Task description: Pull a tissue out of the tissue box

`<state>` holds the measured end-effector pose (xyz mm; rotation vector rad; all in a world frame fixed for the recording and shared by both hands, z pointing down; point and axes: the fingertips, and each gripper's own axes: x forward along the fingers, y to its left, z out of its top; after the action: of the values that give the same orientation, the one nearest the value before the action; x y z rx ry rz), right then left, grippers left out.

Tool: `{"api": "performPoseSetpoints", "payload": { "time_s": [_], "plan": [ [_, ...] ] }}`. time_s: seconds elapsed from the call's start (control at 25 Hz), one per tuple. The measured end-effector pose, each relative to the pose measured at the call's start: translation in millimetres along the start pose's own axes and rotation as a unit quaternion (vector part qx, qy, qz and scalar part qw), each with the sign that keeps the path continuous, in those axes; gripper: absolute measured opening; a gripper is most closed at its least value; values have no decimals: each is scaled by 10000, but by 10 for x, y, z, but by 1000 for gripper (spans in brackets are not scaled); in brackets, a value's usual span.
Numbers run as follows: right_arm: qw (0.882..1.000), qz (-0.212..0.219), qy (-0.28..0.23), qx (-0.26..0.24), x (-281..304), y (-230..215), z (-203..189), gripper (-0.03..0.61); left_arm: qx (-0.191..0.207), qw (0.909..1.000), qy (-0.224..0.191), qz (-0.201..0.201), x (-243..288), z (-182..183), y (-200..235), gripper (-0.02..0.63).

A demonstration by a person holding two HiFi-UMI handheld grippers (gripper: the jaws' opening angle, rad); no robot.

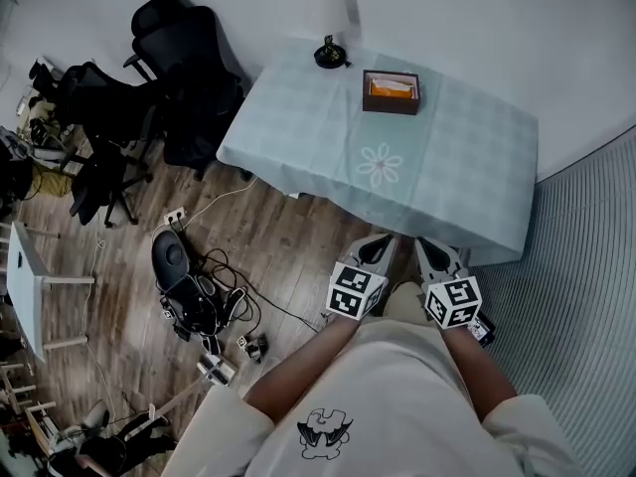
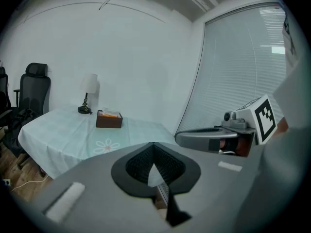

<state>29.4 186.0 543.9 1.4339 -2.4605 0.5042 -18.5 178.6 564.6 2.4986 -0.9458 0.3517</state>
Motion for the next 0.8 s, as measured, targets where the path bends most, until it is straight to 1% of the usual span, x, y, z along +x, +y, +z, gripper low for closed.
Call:
{"api": "performPoseSetpoints", "payload": {
  "time_s": [0.12, 0.24, 0.44, 0.64, 0.8],
  "plan": [
    [10000, -55, 7, 17, 116, -95, 46, 8, -64, 10000, 20, -14, 90, 33, 105, 6],
    [9999, -81, 16, 66, 307, -294, 103, 8, -115, 9999, 45, 11, 274, 105, 246, 6],
    [9999, 29, 30, 92, 715, -697, 219, 7, -158, 9997, 96, 139, 688, 289, 558, 6],
    [9997, 214, 65, 122, 1230, -1316, 458, 7, -233, 9991, 88, 334, 1342, 665, 932, 6],
    [9994, 352, 49, 58, 1586, -1784, 805, 7, -143, 9987, 89, 472, 1818, 1072, 1186, 6]
  ]
}}
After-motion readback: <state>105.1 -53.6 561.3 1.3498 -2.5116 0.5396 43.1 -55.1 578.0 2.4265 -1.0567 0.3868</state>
